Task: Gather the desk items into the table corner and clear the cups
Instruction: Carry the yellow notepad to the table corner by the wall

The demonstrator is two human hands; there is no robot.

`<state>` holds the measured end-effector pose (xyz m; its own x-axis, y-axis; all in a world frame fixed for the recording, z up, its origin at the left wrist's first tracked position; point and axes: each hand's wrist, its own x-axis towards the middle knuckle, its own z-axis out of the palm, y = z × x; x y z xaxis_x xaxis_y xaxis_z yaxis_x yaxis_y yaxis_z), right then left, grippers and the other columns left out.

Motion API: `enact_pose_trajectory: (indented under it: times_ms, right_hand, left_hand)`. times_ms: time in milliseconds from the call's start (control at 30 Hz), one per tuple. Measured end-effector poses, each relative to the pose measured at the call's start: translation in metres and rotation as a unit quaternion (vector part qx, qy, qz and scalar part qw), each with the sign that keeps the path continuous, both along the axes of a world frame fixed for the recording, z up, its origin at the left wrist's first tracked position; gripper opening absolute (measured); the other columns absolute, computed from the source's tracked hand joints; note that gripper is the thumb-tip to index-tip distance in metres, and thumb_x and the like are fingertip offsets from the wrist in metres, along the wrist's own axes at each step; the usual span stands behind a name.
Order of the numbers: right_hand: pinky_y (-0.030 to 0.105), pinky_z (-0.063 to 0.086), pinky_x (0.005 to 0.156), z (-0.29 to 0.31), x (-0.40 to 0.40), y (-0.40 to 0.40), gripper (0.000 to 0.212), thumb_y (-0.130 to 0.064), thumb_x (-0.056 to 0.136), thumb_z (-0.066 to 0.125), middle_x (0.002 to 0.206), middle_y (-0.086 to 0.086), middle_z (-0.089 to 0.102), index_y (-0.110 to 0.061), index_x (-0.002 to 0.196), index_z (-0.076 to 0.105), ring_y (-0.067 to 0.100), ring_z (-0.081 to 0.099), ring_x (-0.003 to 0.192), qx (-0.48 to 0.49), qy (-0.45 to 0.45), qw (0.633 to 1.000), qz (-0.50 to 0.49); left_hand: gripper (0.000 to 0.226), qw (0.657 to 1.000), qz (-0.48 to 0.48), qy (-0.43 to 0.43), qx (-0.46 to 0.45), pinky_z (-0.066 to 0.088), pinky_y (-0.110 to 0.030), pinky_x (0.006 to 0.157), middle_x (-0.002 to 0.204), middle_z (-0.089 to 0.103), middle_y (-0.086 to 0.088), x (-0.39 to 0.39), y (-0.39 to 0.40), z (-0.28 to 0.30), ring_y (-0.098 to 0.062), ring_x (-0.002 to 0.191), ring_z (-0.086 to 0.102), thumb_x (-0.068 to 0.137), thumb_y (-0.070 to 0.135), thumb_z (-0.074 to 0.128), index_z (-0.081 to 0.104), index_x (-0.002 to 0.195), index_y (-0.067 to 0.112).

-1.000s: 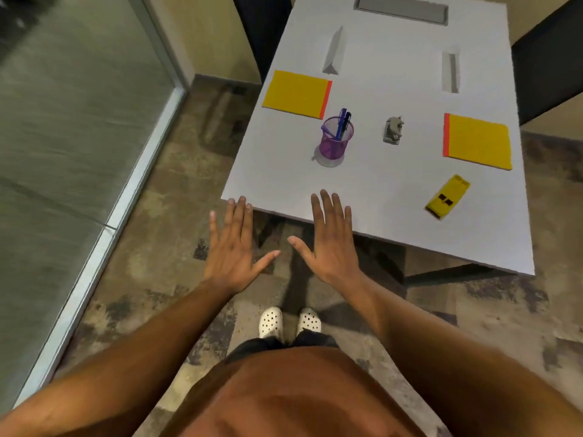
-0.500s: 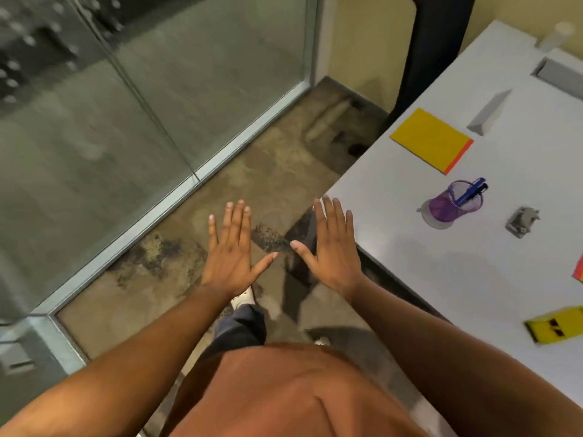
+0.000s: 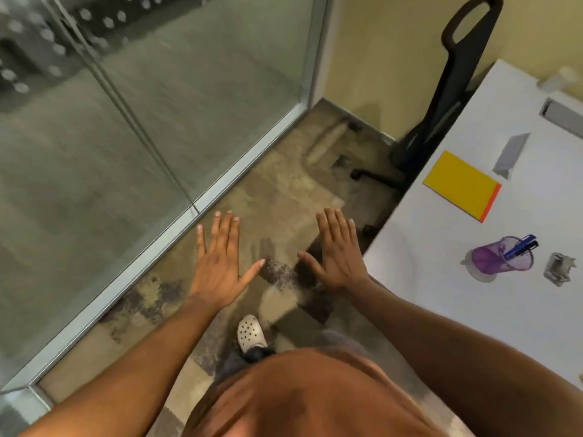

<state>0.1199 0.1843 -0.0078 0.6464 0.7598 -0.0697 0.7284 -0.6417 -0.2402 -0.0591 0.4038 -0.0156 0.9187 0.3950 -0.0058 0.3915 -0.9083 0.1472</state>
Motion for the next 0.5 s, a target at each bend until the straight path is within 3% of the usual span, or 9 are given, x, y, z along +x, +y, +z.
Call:
enact_pose_trajectory:
  times_ms: [200, 333, 500]
  right_hand:
    - [0.055, 0.000, 0.130, 0.001, 0.040, 0.027, 0.097, -0.082, 0.096, 0.014, 0.175, 0.008, -0.001, -0.017, 0.167, -0.001, 0.024, -0.010, 0.161, 0.004, 0.002, 0.998, -0.055]
    - [0.054, 0.000, 0.130, -0.010, 0.089, 0.040, 0.098, -0.082, 0.095, 0.009, 0.175, 0.008, 0.001, -0.016, 0.167, 0.001, 0.025, -0.009, 0.161, 0.014, 0.008, 0.994, -0.108]
    - [0.054, 0.003, 0.130, -0.018, 0.174, 0.060, 0.093, -0.077, 0.099, 0.023, 0.175, 0.009, 0.004, -0.016, 0.167, 0.004, 0.025, -0.007, 0.162, 0.033, 0.005, 0.987, -0.157]
  left_hand:
    - [0.100, 0.998, -0.065, 0.015, 0.010, 0.011, -0.065, 0.128, 0.175, 0.009, -0.019, 0.079, 0.044, -0.002, -0.032, 0.163, -0.005, 0.100, 0.075, 0.025, 0.011, 0.165, 0.001]
    - [0.102, 0.993, -0.119, 0.001, -0.001, 0.009, -0.063, 0.129, 0.175, 0.008, -0.018, 0.150, 0.058, -0.002, -0.033, 0.163, -0.001, 0.099, 0.078, 0.015, 0.013, 0.165, 0.000]
    - [0.099, 0.981, -0.193, -0.017, 0.004, 0.014, -0.065, 0.128, 0.175, 0.011, -0.018, 0.253, 0.083, 0.001, -0.032, 0.163, 0.003, 0.100, 0.074, 0.029, 0.015, 0.165, 0.001]
